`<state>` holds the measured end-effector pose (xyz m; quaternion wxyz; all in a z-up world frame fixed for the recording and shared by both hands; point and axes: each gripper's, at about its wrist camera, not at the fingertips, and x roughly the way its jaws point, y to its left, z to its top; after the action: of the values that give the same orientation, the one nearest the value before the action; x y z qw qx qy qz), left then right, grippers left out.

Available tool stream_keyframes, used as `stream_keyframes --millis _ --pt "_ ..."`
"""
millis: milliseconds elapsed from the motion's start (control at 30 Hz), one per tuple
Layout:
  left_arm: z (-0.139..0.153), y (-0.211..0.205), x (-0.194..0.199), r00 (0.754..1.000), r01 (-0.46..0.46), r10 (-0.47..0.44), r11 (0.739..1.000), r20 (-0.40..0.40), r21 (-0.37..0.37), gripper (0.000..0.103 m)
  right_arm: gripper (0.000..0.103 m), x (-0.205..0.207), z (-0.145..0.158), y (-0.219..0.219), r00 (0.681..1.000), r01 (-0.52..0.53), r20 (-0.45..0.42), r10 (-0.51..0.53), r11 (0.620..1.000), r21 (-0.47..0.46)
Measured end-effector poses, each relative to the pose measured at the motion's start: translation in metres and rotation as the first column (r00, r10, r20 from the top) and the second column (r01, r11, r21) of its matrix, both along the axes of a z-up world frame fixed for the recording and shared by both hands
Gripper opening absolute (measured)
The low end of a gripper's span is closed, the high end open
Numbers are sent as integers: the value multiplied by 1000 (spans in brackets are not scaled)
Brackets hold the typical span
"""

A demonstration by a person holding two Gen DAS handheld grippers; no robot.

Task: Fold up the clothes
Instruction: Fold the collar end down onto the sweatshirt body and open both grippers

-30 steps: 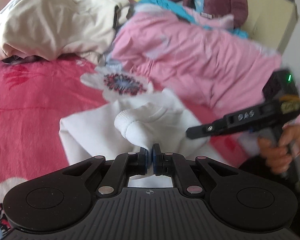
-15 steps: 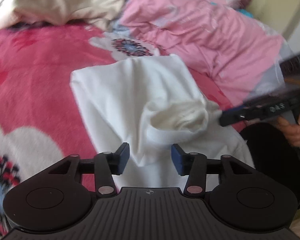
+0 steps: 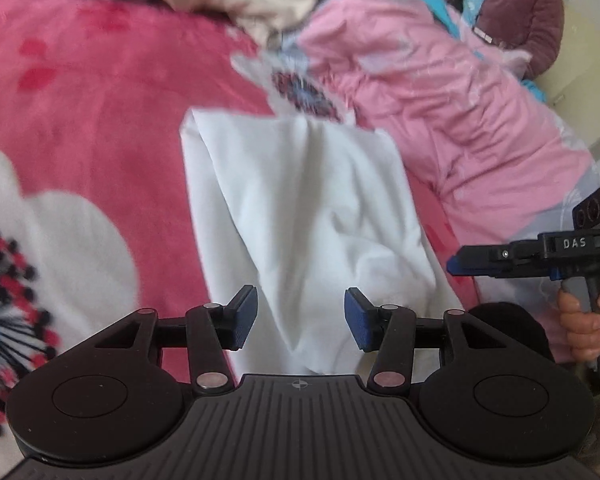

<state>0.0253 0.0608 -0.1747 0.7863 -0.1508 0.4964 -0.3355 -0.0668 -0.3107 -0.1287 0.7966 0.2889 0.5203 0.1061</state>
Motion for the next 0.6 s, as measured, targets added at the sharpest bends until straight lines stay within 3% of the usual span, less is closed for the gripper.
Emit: stream_keyframes --millis 100,133,167,367,600 --pt "-9 -6 -2 998 7 -8 1000 -62 -13 48 47 -4 -12 -11 990 124 -75 -122 992 22" --pt "-9 -10 -6 998 34 -34 999 -48 3 48 56 -7 -18 -18 980 176 -100 -171 983 42" --pt "-9 -15 -10 998 61 -60 998 -34 18 48 57 -9 -23 -24 971 217 -119 -209 974 63" --pt "-11 -32 -25 989 145 -145 986 1 78 48 51 -13 -42 -35 935 338 -178 -308 925 175" --pt "-12 -33 -28 987 138 -146 982 60 125 48 47 -24 -46 -21 921 366 -232 -312 896 251"
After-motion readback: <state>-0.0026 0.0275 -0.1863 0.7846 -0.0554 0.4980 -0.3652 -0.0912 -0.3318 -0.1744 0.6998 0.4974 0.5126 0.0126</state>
